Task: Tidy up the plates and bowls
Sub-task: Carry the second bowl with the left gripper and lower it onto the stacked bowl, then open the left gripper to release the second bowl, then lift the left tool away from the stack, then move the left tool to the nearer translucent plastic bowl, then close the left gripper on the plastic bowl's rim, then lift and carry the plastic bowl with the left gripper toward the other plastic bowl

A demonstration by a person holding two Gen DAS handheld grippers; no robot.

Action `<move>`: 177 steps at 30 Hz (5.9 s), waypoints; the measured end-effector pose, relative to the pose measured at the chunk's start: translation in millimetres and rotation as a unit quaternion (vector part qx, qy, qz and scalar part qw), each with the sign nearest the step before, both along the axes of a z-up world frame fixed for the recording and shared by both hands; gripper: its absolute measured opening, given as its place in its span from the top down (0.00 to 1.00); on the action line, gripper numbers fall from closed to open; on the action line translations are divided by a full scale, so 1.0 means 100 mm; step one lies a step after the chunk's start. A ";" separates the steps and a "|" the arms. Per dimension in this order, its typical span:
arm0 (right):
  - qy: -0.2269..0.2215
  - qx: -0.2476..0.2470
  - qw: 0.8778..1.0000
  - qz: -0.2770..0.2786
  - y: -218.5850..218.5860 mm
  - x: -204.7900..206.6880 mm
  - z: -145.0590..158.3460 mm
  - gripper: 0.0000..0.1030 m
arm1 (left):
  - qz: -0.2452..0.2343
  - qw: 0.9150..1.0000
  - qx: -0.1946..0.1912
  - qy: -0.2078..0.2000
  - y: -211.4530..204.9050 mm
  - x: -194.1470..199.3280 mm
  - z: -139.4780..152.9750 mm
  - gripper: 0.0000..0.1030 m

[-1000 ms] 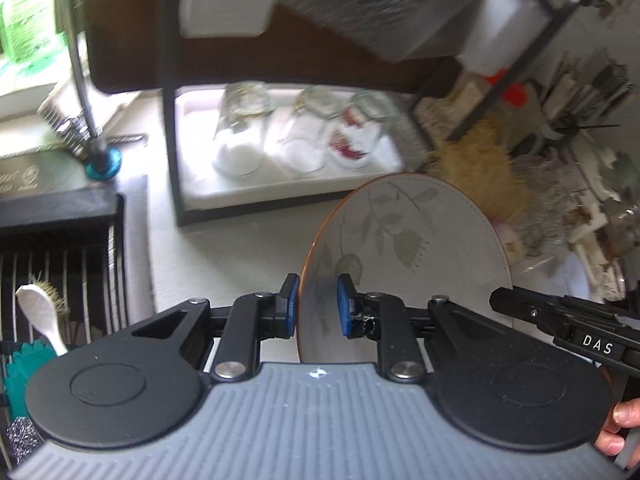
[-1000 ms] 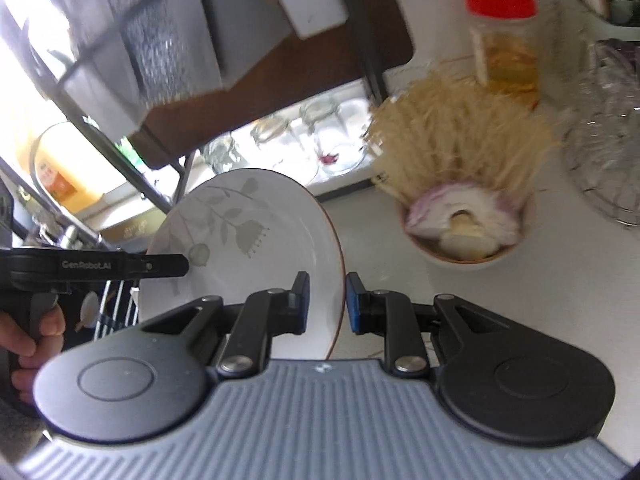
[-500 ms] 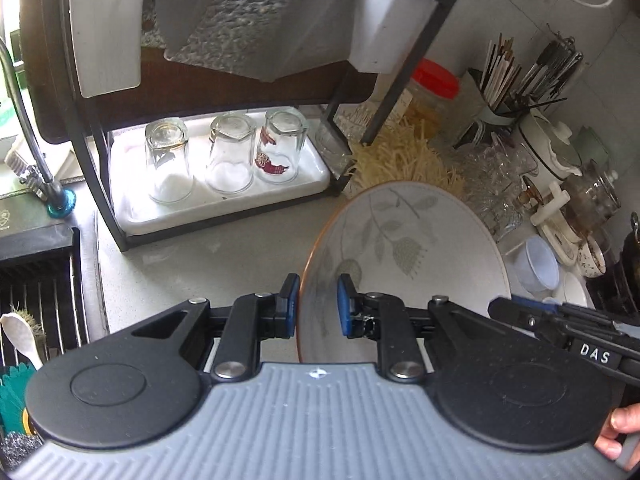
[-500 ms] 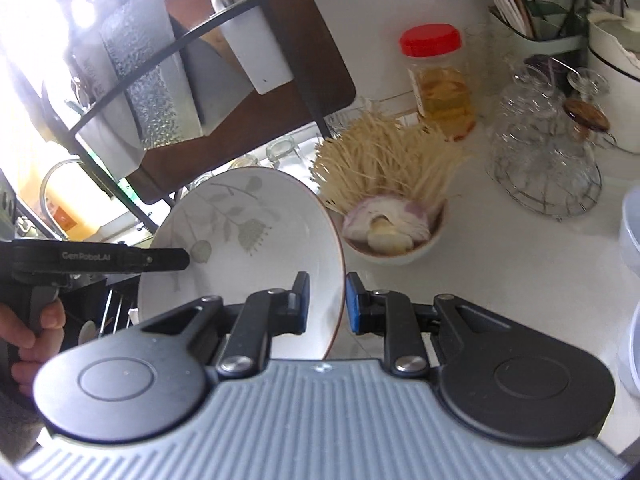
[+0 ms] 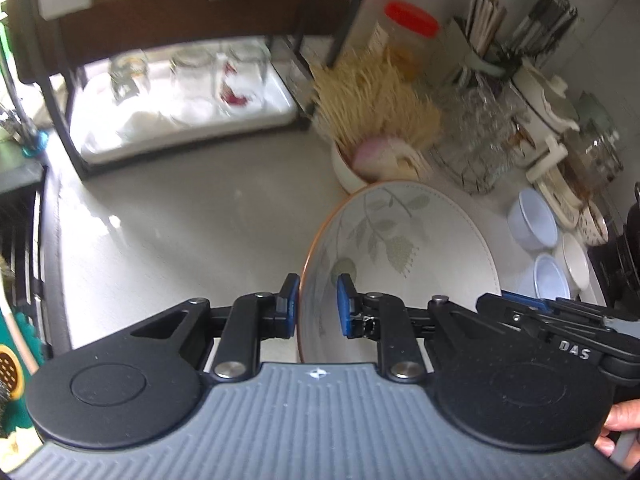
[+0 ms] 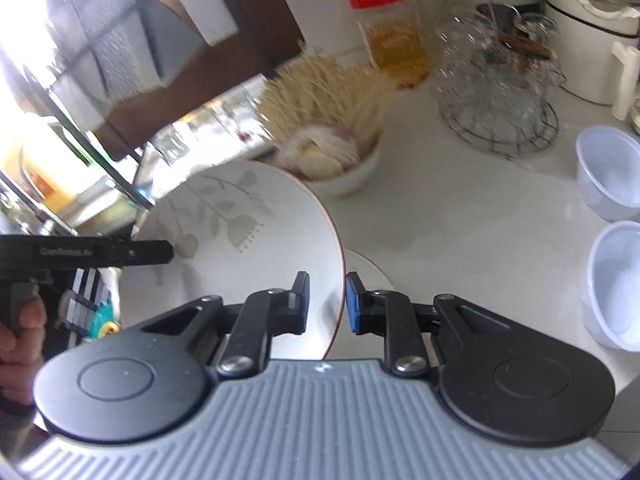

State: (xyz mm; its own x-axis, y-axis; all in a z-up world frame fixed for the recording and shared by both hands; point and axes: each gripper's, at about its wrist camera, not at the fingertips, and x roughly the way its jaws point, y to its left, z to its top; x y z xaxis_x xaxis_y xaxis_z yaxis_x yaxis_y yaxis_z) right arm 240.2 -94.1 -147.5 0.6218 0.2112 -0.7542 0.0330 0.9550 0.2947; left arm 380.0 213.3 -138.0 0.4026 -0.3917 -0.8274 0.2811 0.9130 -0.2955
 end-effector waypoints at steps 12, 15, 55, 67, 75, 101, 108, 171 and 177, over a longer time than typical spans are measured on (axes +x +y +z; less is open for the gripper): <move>0.040 -0.043 0.998 -0.007 -0.15 -0.09 -0.24 0.78 | -0.033 0.998 0.036 0.044 -0.37 -0.11 -0.33 0.78; 0.046 -0.045 0.998 -0.009 -0.14 -0.08 -0.29 0.78 | -0.043 0.997 0.053 0.035 -0.43 -0.09 -0.33 0.78; -0.016 -0.031 0.997 -0.074 -0.15 -0.12 -0.02 0.77 | -0.071 0.996 0.041 -0.020 -0.50 -0.05 0.23 0.59; -0.128 -0.046 0.988 -0.076 -0.58 -0.48 0.80 0.77 | -0.040 0.994 0.004 -0.105 -0.96 -0.32 0.80 0.59; -0.157 -0.041 0.984 -0.073 -0.99 -0.79 1.03 0.77 | -0.006 0.993 -0.018 -0.112 -1.31 -0.73 1.04 0.59; -0.145 -0.039 0.983 -0.107 -2.20 -1.43 0.79 0.76 | -0.022 0.994 -0.007 -0.103 -2.68 -1.36 0.75 0.59; -0.128 -0.014 0.982 -0.140 -2.52 -1.54 0.55 0.54 | -0.042 0.996 0.020 -0.078 -2.93 -1.27 0.38 0.59; -0.062 0.073 0.995 0.022 -2.08 -0.46 -0.42 0.83 | 0.083 0.996 -0.014 0.019 -2.61 -0.82 -0.36 0.84; -0.051 0.067 0.996 0.028 -1.96 -0.40 -0.53 0.82 | 0.096 0.995 -0.006 0.019 -2.52 -0.77 -0.50 0.84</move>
